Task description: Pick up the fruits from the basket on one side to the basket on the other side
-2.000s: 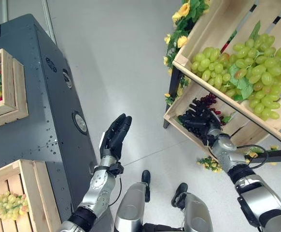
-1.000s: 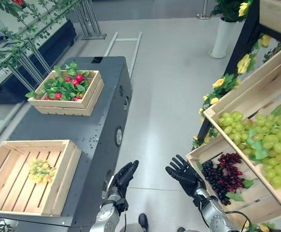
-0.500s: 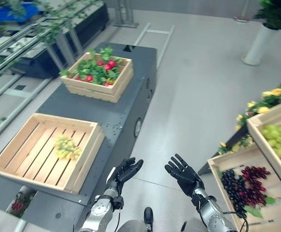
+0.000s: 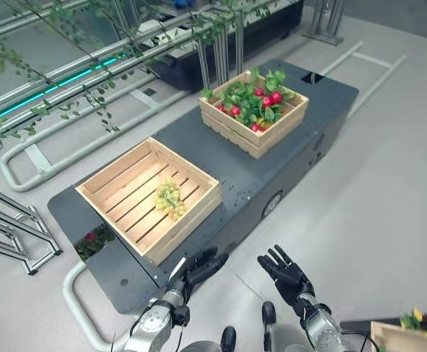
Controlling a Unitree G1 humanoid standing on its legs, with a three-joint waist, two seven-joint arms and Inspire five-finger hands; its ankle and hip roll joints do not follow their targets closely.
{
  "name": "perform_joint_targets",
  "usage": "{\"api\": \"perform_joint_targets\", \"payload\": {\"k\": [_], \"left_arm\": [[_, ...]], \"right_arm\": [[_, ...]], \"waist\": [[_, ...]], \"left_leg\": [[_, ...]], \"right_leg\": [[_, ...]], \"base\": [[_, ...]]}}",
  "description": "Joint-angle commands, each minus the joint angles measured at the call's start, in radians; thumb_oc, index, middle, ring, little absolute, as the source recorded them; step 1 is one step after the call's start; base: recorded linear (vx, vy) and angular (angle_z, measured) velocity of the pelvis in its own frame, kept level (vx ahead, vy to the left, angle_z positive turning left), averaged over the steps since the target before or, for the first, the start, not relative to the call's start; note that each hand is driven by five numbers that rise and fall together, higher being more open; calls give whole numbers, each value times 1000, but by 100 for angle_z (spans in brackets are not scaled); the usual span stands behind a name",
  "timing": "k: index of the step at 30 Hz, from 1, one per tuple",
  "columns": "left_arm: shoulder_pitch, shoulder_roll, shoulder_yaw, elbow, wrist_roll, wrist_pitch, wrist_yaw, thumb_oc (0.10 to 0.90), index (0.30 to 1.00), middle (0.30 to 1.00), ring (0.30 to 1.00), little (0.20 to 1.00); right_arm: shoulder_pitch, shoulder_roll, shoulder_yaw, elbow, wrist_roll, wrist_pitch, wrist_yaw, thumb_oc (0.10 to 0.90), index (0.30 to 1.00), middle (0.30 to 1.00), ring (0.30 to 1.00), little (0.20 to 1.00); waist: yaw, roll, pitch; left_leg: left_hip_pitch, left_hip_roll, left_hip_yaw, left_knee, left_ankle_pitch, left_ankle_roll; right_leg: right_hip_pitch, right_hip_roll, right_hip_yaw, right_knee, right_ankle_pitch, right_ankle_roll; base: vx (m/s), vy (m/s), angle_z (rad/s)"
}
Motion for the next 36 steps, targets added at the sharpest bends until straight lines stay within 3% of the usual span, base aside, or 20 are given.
{"api": "perform_joint_targets", "payload": {"k": [1,5,8,9,10,11,13,14,16,19,22,29,31,33,34,35,36], "left_arm": [[-80,-25,-20,-92,31,-95,-22,800,900,900,900,900],[-59,-36,-24,-99,4,-87,0,800,900,900,900,900],[-48,-45,-23,-97,-11,-98,20,800,900,900,900,900],[-56,-49,-26,-99,-13,-103,17,800,900,900,900,900],[-72,-49,-36,-106,-11,-93,-12,800,900,900,900,900],[-99,-51,-56,-113,-13,-93,-32,800,900,900,900,900],[-136,-57,-85,-120,11,-99,-34,800,900,900,900,900],[-154,-61,-102,-117,39,-99,-22,800,900,900,900,900],[-169,-41,-130,-120,107,-116,31,800,900,900,900,900],[-157,-6,-117,-125,97,-109,27,800,900,900,900,900],[-156,12,-104,-109,96,-92,38,800,900,900,900,900],[-155,24,-85,-132,104,-115,41,800,900,900,900,900],[-159,28,-85,-135,110,-111,33,800,900,900,900,900],[-148,34,-82,-150,103,-112,28,800,900,900,900,900],[-147,34,-82,-150,103,-113,28,800,900,900,900,900],[-135,45,-84,-161,109,-130,34,800,900,900,900,900],[-129,55,-86,-177,111,-124,43,800,900,900,900,900]], "right_arm": [[-30,-13,-4,-106,-55,-51,-33,800,900,900,900,900],[-34,-16,-3,-94,-64,-65,-52,800,900,900,900,900],[-26,-8,3,-110,-70,-62,-83,800,900,900,900,900],[-17,-5,1,-120,-56,-70,-87,800,900,900,900,900],[3,-5,-11,-130,-41,-106,-94,800,900,900,900,900],[22,-6,-26,-135,-40,-153,-107,800,900,900,900,900],[21,-8,-34,-128,-22,-210,-129,800,900,900,900,900],[16,-8,-42,-119,-17,-225,-141,800,900,900,900,900],[4,7,-51,-96,21,-249,-142,800,900,900,900,900],[25,17,-54,-88,30,-244,-133,800,900,900,900,900],[29,47,-50,-80,28,-251,-151,800,900,900,900,900],[4,65,-46,-92,8,-262,-208,800,900,900,900,900],[0,67,-52,-89,5,-265,-228,800,900,900,900,900],[12,72,-53,-113,1,-272,-243,800,900,900,900,900],[13,71,-53,-115,1,-274,-243,800,900,900,900,900],[28,59,-55,-133,13,-280,-227,800,900,900,900,900],[36,51,-60,-136,21,-278,-222,800,900,900,900,900]], "waist": [[5,-25,-61],[23,-26,-70],[22,-32,-70],[12,-34,-63],[-6,-38,-44],[-30,-37,-20],[-54,-25,4],[-64,-27,13],[-57,-11,12],[-54,-5,5],[-47,-6,0],[-12,0,10],[-2,1,18],[-1,0,36],[-1,-1,37],[-15,2,72],[-29,2,95]], "left_leg": [[-42,-14,-10,77,-123,-28],[-54,-7,-16,79,-117,-40],[-63,5,26,123,-135,-58],[-98,16,99,189,-110,-70],[-155,51,205,286,-67,-92],[-192,106,306,287,-28,-117],[-182,152,398,132,13,-134],[-168,167,412,128,-19,-130],[-122,126,357,42,-19,-105],[-76,114,351,-25,-11,-88],[-83,98,334,-29,-15,-70],[-109,89,323,-29,-21,-50],[-110,88,326,-29,-20,-41],[-105,72,327,-29,-25,-27],[-106,70,329,-29,-25,-25],[-102,63,323,-28,-27,-16],[-93,63,307,-26,-30,-18]], "right_leg": [[47,-16,-35,-52,-51,32],[72,-18,-63,-66,-67,20],[83,-25,-91,-60,-84,5],[100,-33,-120,-59,-91,-1],[124,-40,-164,-60,-99,-9],[138,-51,-215,-44,-114,-14],[148,-63,-255,-34,-122,-5],[151,-73,-260,-28,-135,2],[113,-98,-280,18,-130,40],[112,-104,-292,28,-127,57],[108,-109,-299,10,-104,64],[93,-132,-314,34,-116,71],[83,-146,-325,115,-150,63],[20,-189,-310,350,-148,75],[8,-194,-306,375,-147,76],[-81,-209,-265,532,-114,81],[-119,-190,-232,529,-96,80]], "base": [[133,-110,14],[128,-84,10],[103,35,13],[32,80,36],[-22,108,60],[-59,118,137],[-24,171,195],[-15,237,151],[60,295,80],[96,140,-1],[43,96,3],[27,107,8],[45,108,11],[75,140,7],[31,119,2],[0,0,0],[0,0,0]]}}
